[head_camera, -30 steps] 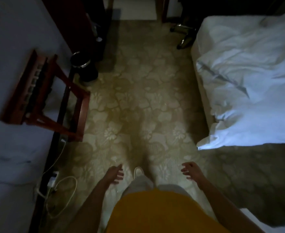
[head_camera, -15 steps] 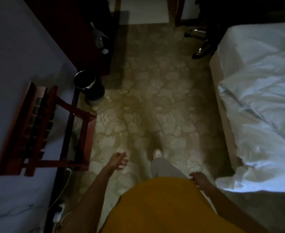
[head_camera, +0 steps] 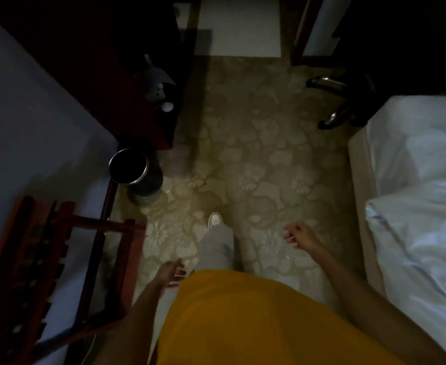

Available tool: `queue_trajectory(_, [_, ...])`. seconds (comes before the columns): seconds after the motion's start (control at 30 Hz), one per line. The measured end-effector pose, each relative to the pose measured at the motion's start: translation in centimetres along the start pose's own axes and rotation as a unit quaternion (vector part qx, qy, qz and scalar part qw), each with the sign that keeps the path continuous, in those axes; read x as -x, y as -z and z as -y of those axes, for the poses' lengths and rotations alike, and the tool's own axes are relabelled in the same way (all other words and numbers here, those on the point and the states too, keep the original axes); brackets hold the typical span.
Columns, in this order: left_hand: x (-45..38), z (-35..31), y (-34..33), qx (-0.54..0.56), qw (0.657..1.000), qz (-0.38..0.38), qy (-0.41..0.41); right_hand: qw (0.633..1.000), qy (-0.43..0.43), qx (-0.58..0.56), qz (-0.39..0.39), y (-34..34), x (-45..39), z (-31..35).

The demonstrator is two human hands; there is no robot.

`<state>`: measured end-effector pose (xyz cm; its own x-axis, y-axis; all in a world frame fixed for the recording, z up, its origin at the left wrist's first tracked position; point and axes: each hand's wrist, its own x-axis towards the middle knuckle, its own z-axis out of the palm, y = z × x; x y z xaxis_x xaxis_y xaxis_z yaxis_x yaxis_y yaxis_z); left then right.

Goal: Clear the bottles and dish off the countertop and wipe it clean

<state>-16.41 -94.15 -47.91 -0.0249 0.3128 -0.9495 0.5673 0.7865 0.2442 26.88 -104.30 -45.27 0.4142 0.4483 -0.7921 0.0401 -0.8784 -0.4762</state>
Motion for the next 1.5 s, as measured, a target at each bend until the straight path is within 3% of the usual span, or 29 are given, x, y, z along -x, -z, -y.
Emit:
queue_trajectory(0.17, [-3.2, -21.1, 2.4, -0.060, 0.993, 0.024, -0.101, 0.989, -0.139, -0.049, 0.000, 2.1, -4.6, 0.6])
queue_trajectory(0.4, [-4.7, -47.3, 4.3, -0.086, 0.972, 0.005, -0.217, 0.979, -0.172, -0.108, -0.018, 5.5, -13.7, 10.0])
queue_trajectory(0.53, [-8.9, -54.6, 4.6, -0.084, 0.976, -0.005, -0.203, 0.988, -0.131, -0.084, 0.002, 7.9, -23.0, 20.0])
queue_trajectory(0.63, [-11.6, -56.6, 5.1, -0.047, 0.990, -0.034, -0.128, 0.995, -0.092, -0.028, 0.018, 10.3, -29.6, 29.4])
queue_trajectory(0.77, [-14.0, -58.4, 5.1, 0.020, 0.999, -0.015, -0.019, 1.000, -0.010, -0.019, 0.014, 14.2, -35.6, 44.5])
queue_trajectory(0.87, [-15.0, -62.1, 5.6, 0.047, 0.998, -0.035, 0.007, 0.999, 0.027, 0.003, 0.025, 16.3, -40.3, 53.6])
queue_trajectory(1.03, [-19.3, -73.7, 7.1, 0.094, 0.994, -0.037, -0.029, 0.999, 0.021, -0.002, 0.032, 17.9, -48.2, 62.3])
queue_trajectory(1.23, [-24.2, -93.0, 11.6, 0.138, 0.989, 0.008, -0.050, 1.000, -0.013, -0.022, 0.010, 19.2, -53.7, 72.3])
queue_trajectory(1.4, [-22.1, -106.4, 16.1, 0.154, 0.970, -0.043, -0.183, 0.998, 0.026, -0.024, 0.049, 18.3, -57.1, 85.9])
queue_trajectory(1.5, [-19.7, -112.2, 19.7, 0.186, 0.942, -0.067, -0.271, 0.992, 0.101, -0.015, 0.074, 15.4, -59.1, 95.8])
